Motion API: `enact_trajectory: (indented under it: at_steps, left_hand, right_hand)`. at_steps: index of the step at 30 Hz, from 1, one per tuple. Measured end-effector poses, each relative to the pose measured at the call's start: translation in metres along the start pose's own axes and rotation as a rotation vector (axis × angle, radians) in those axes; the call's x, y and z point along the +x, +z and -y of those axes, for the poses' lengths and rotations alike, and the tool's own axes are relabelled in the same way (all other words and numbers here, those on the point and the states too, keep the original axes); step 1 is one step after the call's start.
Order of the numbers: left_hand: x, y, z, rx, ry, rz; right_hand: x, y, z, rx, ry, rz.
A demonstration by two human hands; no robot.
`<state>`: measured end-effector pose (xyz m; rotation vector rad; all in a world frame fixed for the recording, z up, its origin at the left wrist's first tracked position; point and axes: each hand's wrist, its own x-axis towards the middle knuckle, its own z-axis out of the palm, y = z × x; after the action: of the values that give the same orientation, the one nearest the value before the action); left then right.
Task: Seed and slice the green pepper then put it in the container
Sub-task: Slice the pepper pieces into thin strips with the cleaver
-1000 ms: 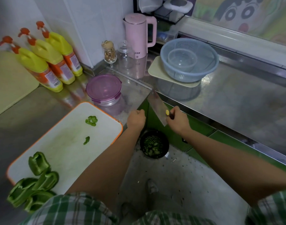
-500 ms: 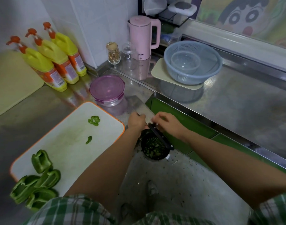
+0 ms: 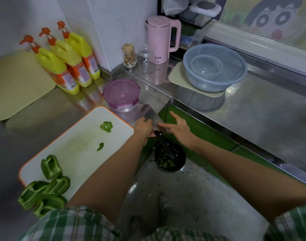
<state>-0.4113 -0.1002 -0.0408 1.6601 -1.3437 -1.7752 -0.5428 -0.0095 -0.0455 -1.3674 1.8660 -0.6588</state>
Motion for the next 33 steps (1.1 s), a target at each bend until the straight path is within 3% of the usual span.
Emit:
enact_trajectory:
  at_steps: [3,8,13,15,18,21,27,33]
  left_hand:
    - [0.001,-0.002,0.000,-0.016,0.006,-0.025]
    - [0.002,-0.001,-0.001,0.007,0.039,0.004]
    - [0.001,-0.002,-0.003,0.080,0.076,-0.020]
    - [0.000,-0.004,-0.002,0.157,0.119,-0.047]
    - [-0.006,-0.003,-0.003,0.344,0.250,-0.034]
    - [-0.013,0.001,-0.004,0.561,0.391,-0.016]
    - [-0.007,-0.005,0.000,0.733,0.430,-0.144]
    - [-0.011,0.004,-0.002,0.703,0.503,-0.080]
  right_hand:
    - [0.001,-0.004,-0.009,-0.077,0.144,-0.036]
    - [0.006,0.003,0.002,0.065,0.073,0.053]
    - [0.010,0.002,-0.013,-0.025,0.244,0.000]
    - [0.010,-0.002,-0.012,0.143,0.263,0.026]
    - [0.018,-0.003,-0.005,0.597,0.332,0.048]
    - [0.023,-0.002,0.001,0.827,0.400,0.106]
    - [0.019,-0.018,0.003,1.037,0.430,0.124]
    - [0.018,-0.019,0.012,1.075,0.505,0.111]
